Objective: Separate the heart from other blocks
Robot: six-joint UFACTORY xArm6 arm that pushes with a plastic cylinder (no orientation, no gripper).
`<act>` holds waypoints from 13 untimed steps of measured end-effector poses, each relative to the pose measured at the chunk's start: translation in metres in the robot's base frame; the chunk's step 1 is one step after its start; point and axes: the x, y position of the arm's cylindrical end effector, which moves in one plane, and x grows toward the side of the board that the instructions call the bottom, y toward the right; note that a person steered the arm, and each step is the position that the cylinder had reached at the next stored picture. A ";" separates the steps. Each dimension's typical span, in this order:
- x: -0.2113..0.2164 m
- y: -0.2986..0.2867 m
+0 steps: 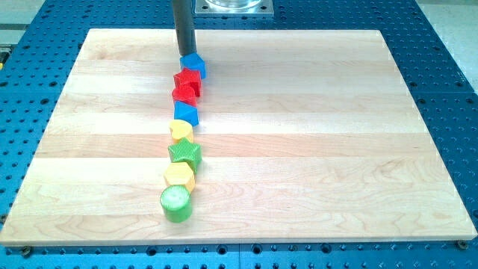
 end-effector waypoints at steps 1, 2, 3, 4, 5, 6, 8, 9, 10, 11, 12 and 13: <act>0.000 0.000; -0.005 0.001; -0.005 -0.001; -0.001 -0.028; 0.007 -0.032; 0.023 -0.028; 0.015 0.065; 0.128 0.113; 0.251 0.113; 0.286 0.058; 0.286 0.030; 0.271 0.034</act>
